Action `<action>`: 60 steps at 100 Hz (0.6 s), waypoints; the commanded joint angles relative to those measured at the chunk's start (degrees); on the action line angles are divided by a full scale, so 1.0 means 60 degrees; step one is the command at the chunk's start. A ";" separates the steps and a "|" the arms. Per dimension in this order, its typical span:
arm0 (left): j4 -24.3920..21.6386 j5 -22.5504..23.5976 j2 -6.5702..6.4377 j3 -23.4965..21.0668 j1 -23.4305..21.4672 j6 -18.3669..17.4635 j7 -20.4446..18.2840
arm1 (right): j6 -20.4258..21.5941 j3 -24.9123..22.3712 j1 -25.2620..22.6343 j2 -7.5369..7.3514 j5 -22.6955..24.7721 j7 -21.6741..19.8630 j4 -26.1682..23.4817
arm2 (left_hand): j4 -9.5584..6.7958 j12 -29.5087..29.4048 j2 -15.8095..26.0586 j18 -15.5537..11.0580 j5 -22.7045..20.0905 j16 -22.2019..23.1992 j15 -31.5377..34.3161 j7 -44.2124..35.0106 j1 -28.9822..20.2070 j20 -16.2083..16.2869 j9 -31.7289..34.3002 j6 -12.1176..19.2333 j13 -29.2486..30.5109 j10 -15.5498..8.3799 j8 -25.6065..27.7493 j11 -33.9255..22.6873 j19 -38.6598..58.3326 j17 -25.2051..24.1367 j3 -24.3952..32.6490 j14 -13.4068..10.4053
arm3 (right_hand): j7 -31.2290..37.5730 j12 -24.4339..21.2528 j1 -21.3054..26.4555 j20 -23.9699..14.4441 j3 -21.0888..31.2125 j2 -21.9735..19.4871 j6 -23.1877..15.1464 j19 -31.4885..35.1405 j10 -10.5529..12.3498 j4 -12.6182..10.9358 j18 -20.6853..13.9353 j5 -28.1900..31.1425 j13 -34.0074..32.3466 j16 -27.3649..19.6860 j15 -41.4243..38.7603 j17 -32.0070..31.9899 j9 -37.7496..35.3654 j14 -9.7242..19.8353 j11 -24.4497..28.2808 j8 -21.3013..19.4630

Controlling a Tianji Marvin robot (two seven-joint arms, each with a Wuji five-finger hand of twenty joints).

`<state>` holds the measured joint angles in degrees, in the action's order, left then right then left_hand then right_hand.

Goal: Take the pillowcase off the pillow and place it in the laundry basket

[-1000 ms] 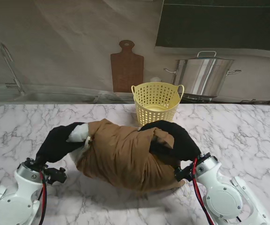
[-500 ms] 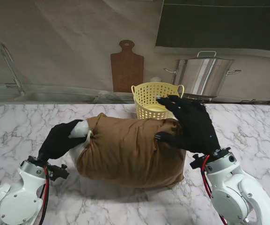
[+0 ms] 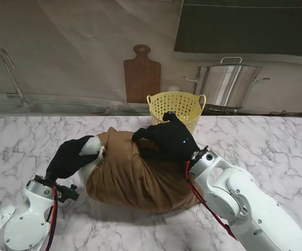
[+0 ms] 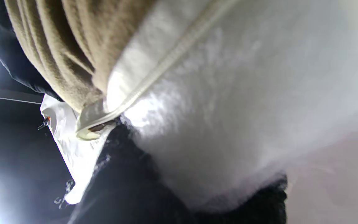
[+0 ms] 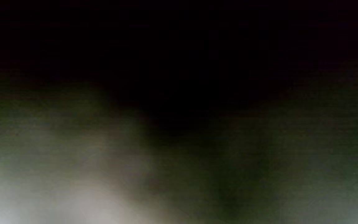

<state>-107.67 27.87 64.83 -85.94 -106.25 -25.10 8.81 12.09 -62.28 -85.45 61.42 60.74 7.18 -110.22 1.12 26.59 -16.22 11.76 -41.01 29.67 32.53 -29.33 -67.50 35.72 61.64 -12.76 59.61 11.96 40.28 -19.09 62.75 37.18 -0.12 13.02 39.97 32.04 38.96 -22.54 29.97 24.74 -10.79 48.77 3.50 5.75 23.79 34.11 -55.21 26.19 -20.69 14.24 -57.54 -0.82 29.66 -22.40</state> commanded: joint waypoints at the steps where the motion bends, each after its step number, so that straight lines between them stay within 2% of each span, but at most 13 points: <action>1: 0.0068 0.0107 0.0024 0.0006 -0.0033 0.0033 -0.0160 | -0.0060 -0.0128 -0.0258 0.0032 -0.0055 -0.0194 0.0127 | -0.0090 0.0222 0.0110 -0.0699 -0.0624 0.0184 0.0336 -0.0643 -0.1077 -0.0175 0.0415 0.0854 0.0208 -0.0469 0.0440 -0.0326 0.1964 0.0001 0.1156 -0.0492 | 0.1745 0.0688 0.0834 0.0045 0.1883 0.0116 -0.1063 0.0522 0.0539 0.0330 0.0147 0.1330 -0.0988 0.0470 -0.0724 0.0448 -0.1560 0.0469 0.1542 0.0337; 9: 0.0088 0.0164 0.0026 -0.0106 -0.0043 0.0056 -0.0140 | -0.0062 -0.0478 -0.0551 0.0023 -0.0040 -0.0187 0.0020 | -0.0083 0.0234 0.0110 -0.0682 -0.0626 0.0184 0.0343 -0.0651 -0.1077 -0.0179 0.0420 0.0876 0.0205 -0.0463 0.0456 -0.0328 0.1965 -0.0015 0.1166 -0.0466 | 0.2115 0.1057 0.0885 -0.0235 0.2335 -0.0003 -0.1256 0.1087 0.0460 0.0490 -0.0041 0.1734 -0.1280 0.0649 -0.1008 0.0977 -0.1651 0.0490 0.2039 0.0093; 37: 0.0217 0.0537 0.0038 -0.0496 -0.0105 0.0217 0.0031 | 0.0210 -0.2147 -0.2005 -0.0009 0.0619 0.0124 -0.0944 | -0.0076 0.0258 0.0094 -0.0687 -0.0647 0.0182 0.0368 -0.0665 -0.1078 -0.0192 0.0436 0.0880 0.0198 -0.0448 0.0500 -0.0327 0.1973 0.0004 0.1198 -0.0462 | 0.2354 0.1633 0.1005 -0.0474 0.2691 -0.0077 -0.1472 0.1511 0.0362 0.0517 -0.0162 0.1891 -0.1377 0.0797 -0.1220 0.1327 -0.1528 0.0461 0.2551 -0.0550; 60: 0.0357 0.0691 0.0038 -0.0670 -0.0110 0.0321 0.0080 | 0.0344 -0.3106 -0.2827 0.0017 0.0815 0.0398 -0.1326 | -0.0072 0.0266 0.0075 -0.0689 -0.0660 0.0181 0.0391 -0.0679 -0.1078 -0.0193 0.0460 0.0888 0.0213 -0.0437 0.0536 -0.0316 0.1990 0.0031 0.1230 -0.0450 | 0.2300 0.1834 0.1046 -0.0543 0.2755 -0.0089 -0.1511 0.1644 0.0313 0.0560 -0.0218 0.2000 -0.1401 0.0867 -0.1334 0.1439 -0.1500 0.0453 0.2666 -0.0817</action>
<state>-107.34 31.78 65.15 -89.19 -106.58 -24.27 9.68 14.79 -79.15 -101.17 62.09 65.28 9.42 -118.58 3.49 26.69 -16.22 10.34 -41.01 29.67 32.53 -29.24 -65.10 35.09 61.64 -7.96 59.61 9.14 40.29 -19.06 62.70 37.18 -0.12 11.19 44.17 38.75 38.88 -24.58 38.32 25.50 -16.70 57.96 5.50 10.64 23.53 39.22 -60.95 29.39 -24.99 22.83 -61.01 2.36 34.09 -21.60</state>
